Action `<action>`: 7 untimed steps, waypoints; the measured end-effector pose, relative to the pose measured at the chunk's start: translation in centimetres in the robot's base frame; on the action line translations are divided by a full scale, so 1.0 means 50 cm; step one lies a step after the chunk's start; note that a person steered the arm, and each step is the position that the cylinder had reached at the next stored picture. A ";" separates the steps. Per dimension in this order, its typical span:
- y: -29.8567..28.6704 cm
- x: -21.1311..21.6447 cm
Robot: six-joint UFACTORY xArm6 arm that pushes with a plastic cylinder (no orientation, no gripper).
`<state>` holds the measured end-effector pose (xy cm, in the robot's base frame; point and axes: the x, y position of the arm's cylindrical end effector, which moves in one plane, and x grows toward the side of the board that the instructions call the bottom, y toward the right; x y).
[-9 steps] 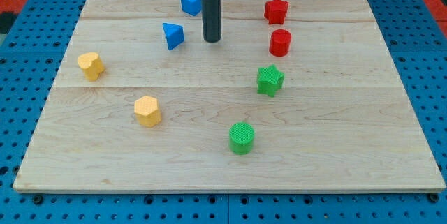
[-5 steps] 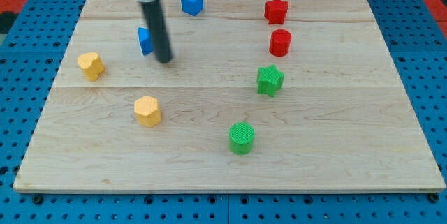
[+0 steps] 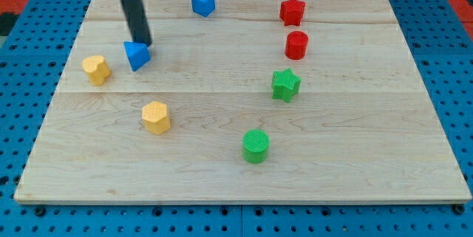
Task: Push the blue triangle to the top right of yellow heart
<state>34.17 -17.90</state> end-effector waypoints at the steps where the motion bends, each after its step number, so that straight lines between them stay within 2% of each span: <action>1: 0.007 -0.008; 2: 0.143 -0.094; 4: 0.221 -0.120; 5: 0.340 -0.154; 6: 0.345 -0.188; 7: 0.299 -0.259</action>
